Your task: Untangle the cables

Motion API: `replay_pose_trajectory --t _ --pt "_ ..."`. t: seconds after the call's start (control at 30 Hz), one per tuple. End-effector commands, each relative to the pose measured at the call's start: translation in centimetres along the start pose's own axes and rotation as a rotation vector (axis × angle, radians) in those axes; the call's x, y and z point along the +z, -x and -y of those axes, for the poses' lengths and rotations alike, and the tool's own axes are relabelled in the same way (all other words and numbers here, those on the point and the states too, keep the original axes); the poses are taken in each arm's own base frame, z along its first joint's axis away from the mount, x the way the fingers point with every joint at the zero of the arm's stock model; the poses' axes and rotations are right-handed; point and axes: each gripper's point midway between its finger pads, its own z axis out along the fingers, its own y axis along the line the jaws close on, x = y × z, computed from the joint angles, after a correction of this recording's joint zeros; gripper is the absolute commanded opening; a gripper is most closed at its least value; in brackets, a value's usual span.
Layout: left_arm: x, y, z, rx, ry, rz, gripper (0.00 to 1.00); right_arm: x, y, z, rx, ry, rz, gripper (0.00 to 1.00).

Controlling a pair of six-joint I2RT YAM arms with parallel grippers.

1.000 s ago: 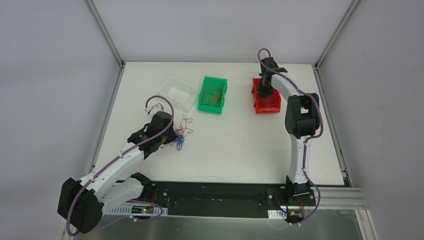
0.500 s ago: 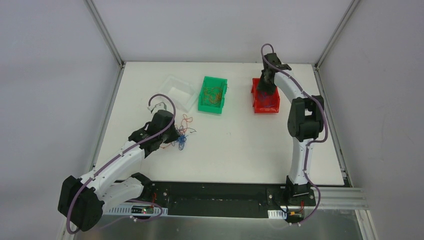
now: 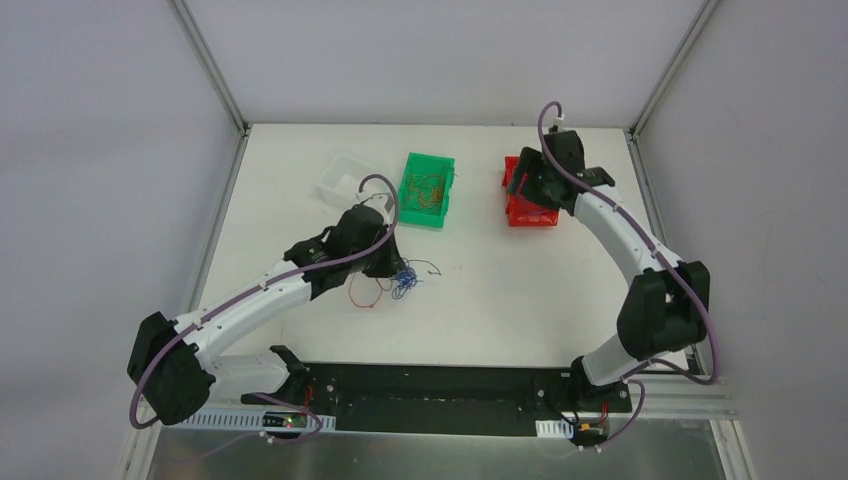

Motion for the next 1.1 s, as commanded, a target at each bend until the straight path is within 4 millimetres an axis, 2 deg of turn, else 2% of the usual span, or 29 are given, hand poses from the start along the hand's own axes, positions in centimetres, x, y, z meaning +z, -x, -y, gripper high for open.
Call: replay_pose_trajectory --t 0.0,0.07,0.17,0.2,0.27,0.3,0.33,0.4,0.6,0.73,0.8,0.97,1.07 --pt "-2.0 2.4 6.8 0.072 -0.251 -0.001 0.00 -2.9 -1.2 -1.5 0.026 0.151 0.068 0.74" --pt "-3.0 3.3 8.0 0.069 -0.294 0.017 0.00 -3.9 -2.8 -2.1 0.024 0.224 0.061 0.75" --pt "-3.9 4.5 8.0 0.057 -0.292 0.071 0.00 -5.0 -5.1 -2.9 0.025 0.320 0.065 0.77" --pt "-3.8 4.6 7.7 0.056 -0.278 0.081 0.07 -5.3 -6.1 -3.1 0.028 0.349 0.056 0.77" --pt "-3.2 4.2 6.7 0.055 -0.234 0.073 0.58 -5.8 -7.8 -3.8 0.029 0.418 0.042 0.77" --pt "-2.7 3.9 6.2 0.050 -0.208 0.059 0.75 -5.8 -8.7 -4.0 0.028 0.444 0.030 0.77" --pt "-2.3 3.4 5.6 0.045 -0.180 0.038 0.85 -5.9 -9.6 -4.2 0.024 0.467 0.017 0.77" --pt "-1.6 2.5 4.5 0.041 -0.130 0.005 0.92 -6.0 -11.4 -4.5 0.012 0.499 -0.017 0.77" --pt "0.1 -0.7 1.4 0.060 -0.019 -0.088 0.91 -6.0 -16.1 -5.2 -0.043 0.528 -0.110 0.73" --pt "1.7 -3.1 -0.5 0.052 0.053 -0.164 0.86 -5.7 -19.1 -6.5 -0.088 0.529 -0.182 0.67" --pt "2.5 -4.1 -1.2 0.052 0.082 -0.207 0.82 -5.7 -20.1 -7.8 -0.125 0.549 -0.179 0.63" --pt "4.0 -5.6 -1.6 0.062 0.102 -0.275 0.69 -5.4 -22.9 -9.2 -0.210 0.566 -0.212 0.51" --pt "4.6 -5.8 -1.5 0.060 0.094 -0.288 0.66 -5.4 -24.5 -9.7 -0.264 0.590 -0.241 0.45"
